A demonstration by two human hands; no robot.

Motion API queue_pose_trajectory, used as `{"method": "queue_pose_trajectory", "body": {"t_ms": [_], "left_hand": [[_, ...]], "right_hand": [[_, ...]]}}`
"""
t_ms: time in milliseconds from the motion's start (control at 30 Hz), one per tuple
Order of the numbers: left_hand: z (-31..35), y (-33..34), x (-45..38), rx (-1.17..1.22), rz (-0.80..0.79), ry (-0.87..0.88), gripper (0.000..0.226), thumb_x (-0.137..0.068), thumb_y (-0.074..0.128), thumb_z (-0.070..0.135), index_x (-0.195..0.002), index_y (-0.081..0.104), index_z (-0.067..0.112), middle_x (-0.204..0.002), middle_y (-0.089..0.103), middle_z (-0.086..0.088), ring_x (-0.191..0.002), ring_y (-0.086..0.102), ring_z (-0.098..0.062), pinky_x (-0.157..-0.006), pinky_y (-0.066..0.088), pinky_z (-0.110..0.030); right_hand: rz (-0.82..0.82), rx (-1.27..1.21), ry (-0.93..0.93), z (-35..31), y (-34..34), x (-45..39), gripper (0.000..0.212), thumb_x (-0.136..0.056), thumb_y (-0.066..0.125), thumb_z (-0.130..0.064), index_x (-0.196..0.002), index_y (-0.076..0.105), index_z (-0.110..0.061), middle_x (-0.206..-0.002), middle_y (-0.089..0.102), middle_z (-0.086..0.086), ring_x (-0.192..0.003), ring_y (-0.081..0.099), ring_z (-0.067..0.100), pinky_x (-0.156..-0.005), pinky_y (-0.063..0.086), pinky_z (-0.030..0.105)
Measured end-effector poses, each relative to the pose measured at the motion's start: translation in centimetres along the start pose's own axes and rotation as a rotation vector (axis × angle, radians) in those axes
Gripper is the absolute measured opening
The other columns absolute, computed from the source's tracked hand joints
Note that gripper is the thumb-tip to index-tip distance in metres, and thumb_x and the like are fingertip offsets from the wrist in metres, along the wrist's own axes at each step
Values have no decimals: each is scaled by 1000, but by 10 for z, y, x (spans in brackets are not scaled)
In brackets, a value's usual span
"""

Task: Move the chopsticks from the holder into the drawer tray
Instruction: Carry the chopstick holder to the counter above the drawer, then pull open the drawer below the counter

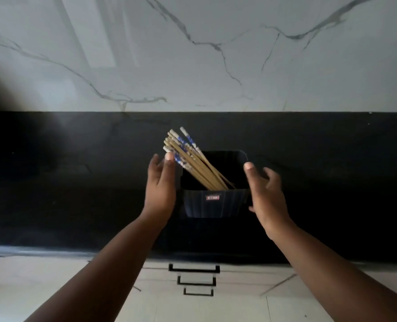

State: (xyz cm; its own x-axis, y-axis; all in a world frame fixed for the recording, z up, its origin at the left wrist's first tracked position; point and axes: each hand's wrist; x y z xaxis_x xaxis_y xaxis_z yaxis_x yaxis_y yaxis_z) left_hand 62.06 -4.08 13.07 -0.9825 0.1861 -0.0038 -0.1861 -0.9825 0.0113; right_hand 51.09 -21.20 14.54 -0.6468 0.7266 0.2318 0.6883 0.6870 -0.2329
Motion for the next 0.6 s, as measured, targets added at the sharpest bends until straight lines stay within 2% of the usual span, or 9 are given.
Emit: {"method": "queue_pose_trajectory", "body": {"t_ms": [33, 67, 133, 167, 233, 300, 367, 500, 600], "left_hand": [[-7, -15, 8, -36, -15, 26, 91, -74, 49, 76, -147, 36, 22, -123, 56, 24, -106, 48, 26, -84, 38, 3], [-17, -30, 17, -105, -47, 47, 92, -73, 48, 81, -147, 34, 28, -129, 50, 27, -109, 42, 29, -87, 35, 4], [-37, -60, 31, -369, -137, 95, 87, -75, 41, 84, -148, 30, 36, -149, 37, 19, -136, 28, 12, -111, 27, -17], [-48, -74, 34, -585, -180, 149, 85, -79, 34, 83, -149, 27, 36, -157, 27, 14, -145, 15, 0, -118, 16, -28], [-65, -96, 34, -1019, -284, 259, 88, -82, 18, 82, -153, 16, 31, -162, 5, 8, -148, -10, -12, -119, -5, -37], [-73, -111, 28, -1290, -353, 291, 93, -81, 5, 82, -155, 5, 26, -162, -8, 3, -146, -22, -18, -117, -15, -41], [-79, -119, 22, -1416, -380, 279, 95, -79, -1, 82, -154, -1, 25, -163, -11, -2, -146, -22, -22, -118, -14, -46], [-87, -120, 14, -1447, -402, 267, 92, -79, 1, 83, -154, -3, 29, -163, -9, 0, -148, -15, -22, -119, -8, -50], [-89, -119, 11, -1445, -387, 285, 92, -79, 3, 84, -154, -2, 30, -163, -7, 0, -149, -12, -21, -120, -6, -49]], "right_hand": [[54, -34, -13, 10, -2, 11, 71, -81, 54, -69, -134, 42, -23, -122, 58, 3, -103, 61, 21, -85, 56, 47], [81, -69, -8, 23, -4, 24, 59, -85, 53, -64, -125, 48, -22, -108, 61, 2, -89, 64, 18, -74, 58, 41], [57, -105, 44, 58, -3, 54, 31, -92, 55, -47, -104, 57, -19, -85, 62, 1, -60, 58, 10, -47, 51, 24], [22, -104, 83, 77, 0, 69, 20, -93, 58, -36, -94, 59, -17, -77, 62, 2, -51, 54, 7, -42, 46, 21], [-62, -73, 181, 114, 13, 96, 14, -91, 63, -18, -81, 62, -9, -62, 61, 2, -41, 50, 5, -38, 41, 19], [-128, -60, 321, 143, 30, 111, 14, -89, 66, -16, -80, 64, -6, -65, 63, 4, -45, 54, 10, -42, 45, 21], [-127, -114, 459, 161, 51, 112, 11, -90, 65, -18, -91, 63, -7, -79, 63, 9, -55, 57, 16, -50, 53, 26], [-39, -272, 761, 179, 94, 90, 35, -90, 67, -19, -119, 47, -11, -88, 53, 11, -78, 58, 24, -79, 57, 39], [-60, -472, 835, 182, 109, 69, 18, -95, 57, -6, -112, 54, 1, -87, 53, 14, -96, 60, 32, -94, 49, 44]]}}
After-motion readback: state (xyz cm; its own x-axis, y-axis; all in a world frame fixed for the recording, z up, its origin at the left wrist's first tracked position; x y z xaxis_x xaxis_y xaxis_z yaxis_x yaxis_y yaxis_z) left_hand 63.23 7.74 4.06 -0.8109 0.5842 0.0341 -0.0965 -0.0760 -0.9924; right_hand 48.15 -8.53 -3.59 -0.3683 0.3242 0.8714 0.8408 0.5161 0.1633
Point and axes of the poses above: each hand's wrist, its own x-axis away from the middle knuckle, its own y-axis out of the palm, z = x × y
